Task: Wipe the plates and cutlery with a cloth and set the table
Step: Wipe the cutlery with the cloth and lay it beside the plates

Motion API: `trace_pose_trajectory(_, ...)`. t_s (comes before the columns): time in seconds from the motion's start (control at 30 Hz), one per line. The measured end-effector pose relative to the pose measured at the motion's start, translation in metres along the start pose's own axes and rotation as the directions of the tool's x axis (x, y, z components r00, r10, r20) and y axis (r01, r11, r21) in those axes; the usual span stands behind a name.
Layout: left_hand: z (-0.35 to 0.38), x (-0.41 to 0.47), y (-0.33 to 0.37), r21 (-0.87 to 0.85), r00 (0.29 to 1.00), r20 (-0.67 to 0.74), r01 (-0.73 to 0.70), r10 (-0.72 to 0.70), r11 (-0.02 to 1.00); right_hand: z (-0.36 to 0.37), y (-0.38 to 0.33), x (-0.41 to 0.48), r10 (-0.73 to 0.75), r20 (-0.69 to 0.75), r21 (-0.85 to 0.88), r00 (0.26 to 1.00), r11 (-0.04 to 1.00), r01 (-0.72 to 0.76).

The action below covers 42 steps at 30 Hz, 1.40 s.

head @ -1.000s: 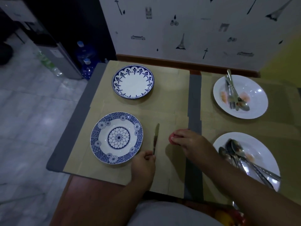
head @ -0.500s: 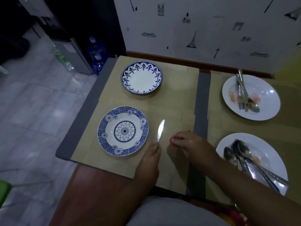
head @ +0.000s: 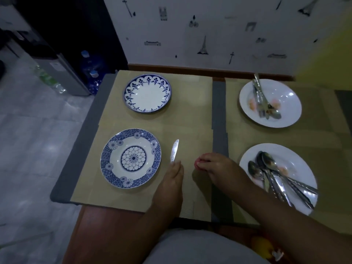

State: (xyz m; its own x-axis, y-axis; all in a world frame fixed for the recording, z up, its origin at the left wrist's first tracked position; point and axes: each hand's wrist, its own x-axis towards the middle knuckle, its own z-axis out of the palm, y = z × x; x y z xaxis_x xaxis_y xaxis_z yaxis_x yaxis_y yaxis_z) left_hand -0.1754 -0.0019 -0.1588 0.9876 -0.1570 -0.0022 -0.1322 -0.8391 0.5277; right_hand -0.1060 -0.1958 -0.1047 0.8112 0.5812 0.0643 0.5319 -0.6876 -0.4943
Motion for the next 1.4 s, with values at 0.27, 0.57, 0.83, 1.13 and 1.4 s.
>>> trace_pose_trajectory(0.27, 0.014, 0.05, 0.096, -0.2, 0.985, 0.081, -0.131, 0.15, 0.971, -0.051, 0.039, -0.057, 0.168, -0.247, -0.074, 0.955, 0.979, -0.191)
trace_pose_trajectory(0.57, 0.047, 0.077, 0.191, -0.235, 0.944, 0.329, 0.073, 0.008, 0.969, -0.086, 0.087, -0.149, 0.436, -0.319, -0.045, 0.842, 0.88, -0.473)
trace_pose_trajectory(0.83, 0.076, 0.072, 0.219, -0.145, 0.855, 0.511, 0.186, -0.087, 0.972, -0.082, 0.105, -0.176, 0.441, -0.326, 0.023, 0.836, 0.888, -0.46)
trace_pose_trajectory(1.13, 0.087, 0.075, 0.225, -0.155, 0.877, 0.44, 0.288, -0.195, 0.945, -0.083, 0.116, -0.184, 0.452, -0.277, 0.061, 0.848, 0.889, -0.454)
trace_pose_trajectory(1.4, 0.096, 0.089, 0.231, -0.172, 0.883, 0.349, 0.39, -0.315, 0.905, -0.086, 0.114, -0.184, 0.448, -0.269, 0.061, 0.853, 0.891, -0.449)
